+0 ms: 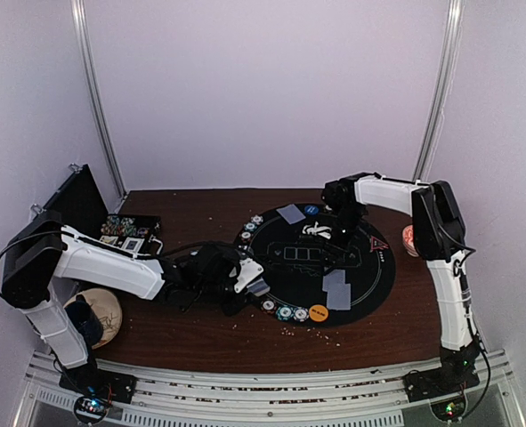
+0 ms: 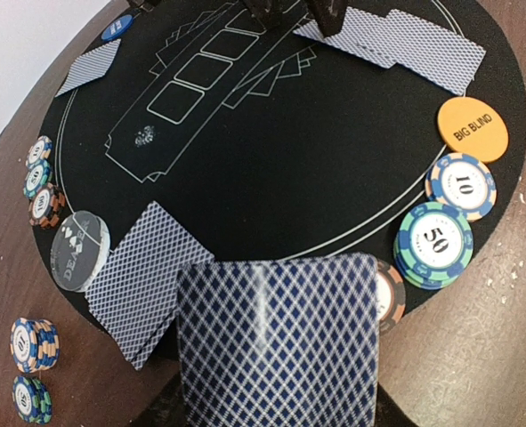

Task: Distribute texas hold em gaming equipment
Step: Adjust the poker card in the big blind area.

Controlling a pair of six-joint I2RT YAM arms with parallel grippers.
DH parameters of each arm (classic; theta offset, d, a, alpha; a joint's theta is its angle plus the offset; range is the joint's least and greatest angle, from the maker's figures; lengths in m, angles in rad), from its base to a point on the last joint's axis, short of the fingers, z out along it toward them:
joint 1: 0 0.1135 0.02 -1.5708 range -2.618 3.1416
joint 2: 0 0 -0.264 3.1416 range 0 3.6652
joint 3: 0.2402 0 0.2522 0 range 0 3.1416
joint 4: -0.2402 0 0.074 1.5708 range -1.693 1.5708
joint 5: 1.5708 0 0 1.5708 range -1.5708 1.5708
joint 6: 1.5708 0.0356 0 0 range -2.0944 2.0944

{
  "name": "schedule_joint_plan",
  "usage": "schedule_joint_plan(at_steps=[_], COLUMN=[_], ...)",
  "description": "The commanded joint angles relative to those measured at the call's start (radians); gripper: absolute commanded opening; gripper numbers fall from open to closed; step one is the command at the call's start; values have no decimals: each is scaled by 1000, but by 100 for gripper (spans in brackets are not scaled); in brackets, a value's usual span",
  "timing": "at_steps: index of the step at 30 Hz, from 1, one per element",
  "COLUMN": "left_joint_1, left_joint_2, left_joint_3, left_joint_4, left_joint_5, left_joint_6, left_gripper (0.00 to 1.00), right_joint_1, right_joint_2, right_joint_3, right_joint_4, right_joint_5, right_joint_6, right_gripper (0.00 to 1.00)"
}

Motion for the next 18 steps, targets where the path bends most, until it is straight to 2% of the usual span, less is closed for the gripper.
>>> schedule_joint_plan(at_steps=[1, 18], left_joint_1=[-5, -5], left_joint_2=[-6, 4], left_joint_3=[29, 35], left_joint_4=[47, 45], left_joint_5=[-3, 0], left_joint_6=[10, 9], left_gripper=[18, 18], right_joint_1=[1, 5], right_joint_2=[-36, -88], right_joint_3=[-73, -195], right_joint_4=[-74, -154], right_joint_5=[-63, -72], right_joint_6=[-52, -199], right_gripper=[73, 69])
